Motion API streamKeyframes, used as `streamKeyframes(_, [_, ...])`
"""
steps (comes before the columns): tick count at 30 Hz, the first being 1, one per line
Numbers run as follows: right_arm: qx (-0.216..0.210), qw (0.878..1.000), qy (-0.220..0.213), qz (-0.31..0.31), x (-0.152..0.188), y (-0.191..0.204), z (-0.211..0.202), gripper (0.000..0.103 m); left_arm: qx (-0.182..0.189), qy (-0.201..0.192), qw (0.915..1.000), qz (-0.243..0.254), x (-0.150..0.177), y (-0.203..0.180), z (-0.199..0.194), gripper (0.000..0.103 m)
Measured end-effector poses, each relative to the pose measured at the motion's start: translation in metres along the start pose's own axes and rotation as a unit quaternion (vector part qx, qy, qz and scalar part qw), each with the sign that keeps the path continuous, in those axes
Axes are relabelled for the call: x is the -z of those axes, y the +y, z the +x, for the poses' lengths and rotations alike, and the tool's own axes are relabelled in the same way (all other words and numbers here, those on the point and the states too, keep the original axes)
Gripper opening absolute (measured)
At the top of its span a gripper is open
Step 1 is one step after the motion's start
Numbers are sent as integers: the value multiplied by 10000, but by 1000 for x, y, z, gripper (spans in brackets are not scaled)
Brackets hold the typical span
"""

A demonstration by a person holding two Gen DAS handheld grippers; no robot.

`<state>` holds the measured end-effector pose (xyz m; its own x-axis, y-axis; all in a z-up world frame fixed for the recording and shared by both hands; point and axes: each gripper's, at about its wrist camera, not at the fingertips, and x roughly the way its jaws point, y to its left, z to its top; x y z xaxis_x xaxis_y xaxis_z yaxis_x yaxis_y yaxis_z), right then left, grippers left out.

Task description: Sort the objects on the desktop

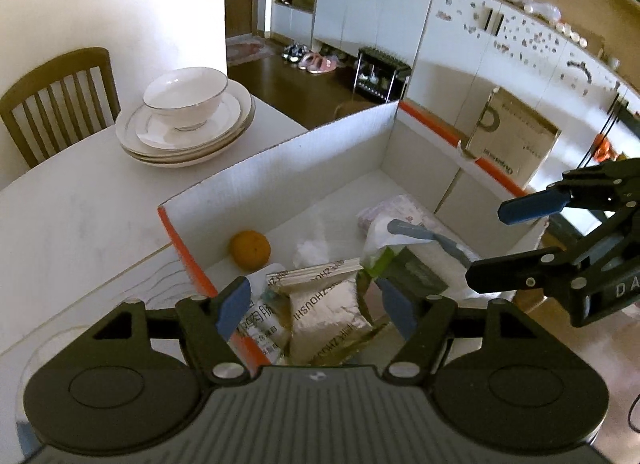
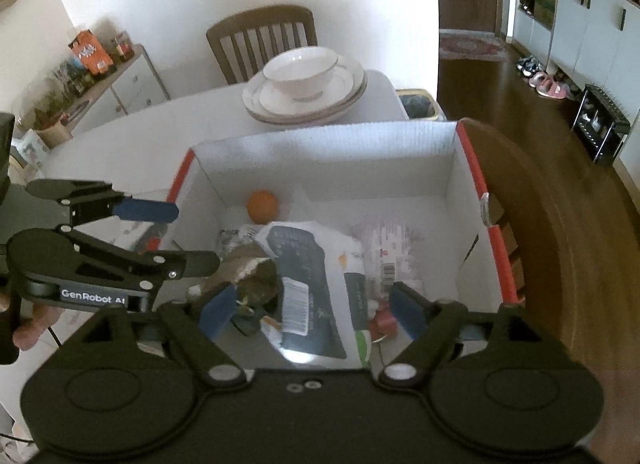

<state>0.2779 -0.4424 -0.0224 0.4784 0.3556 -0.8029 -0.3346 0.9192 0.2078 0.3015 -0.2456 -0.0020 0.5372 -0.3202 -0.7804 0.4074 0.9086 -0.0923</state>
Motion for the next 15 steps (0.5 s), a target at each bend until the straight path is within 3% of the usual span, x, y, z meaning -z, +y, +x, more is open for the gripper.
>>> streamKeyframes(3, [30,9999,-149,12,2,7,-8,85,-50,-148,9999,-73,3,1,-12,82])
streamKeyframes(11, [73,9975,-702,-42,17,34,-28,92,-51,-345,9992,-192,15,4,-43,89])
streamKeyframes(15, [149,9960,-881,8,25,46,-35,94,-50,-418,9989,-203,21,5,-55,102])
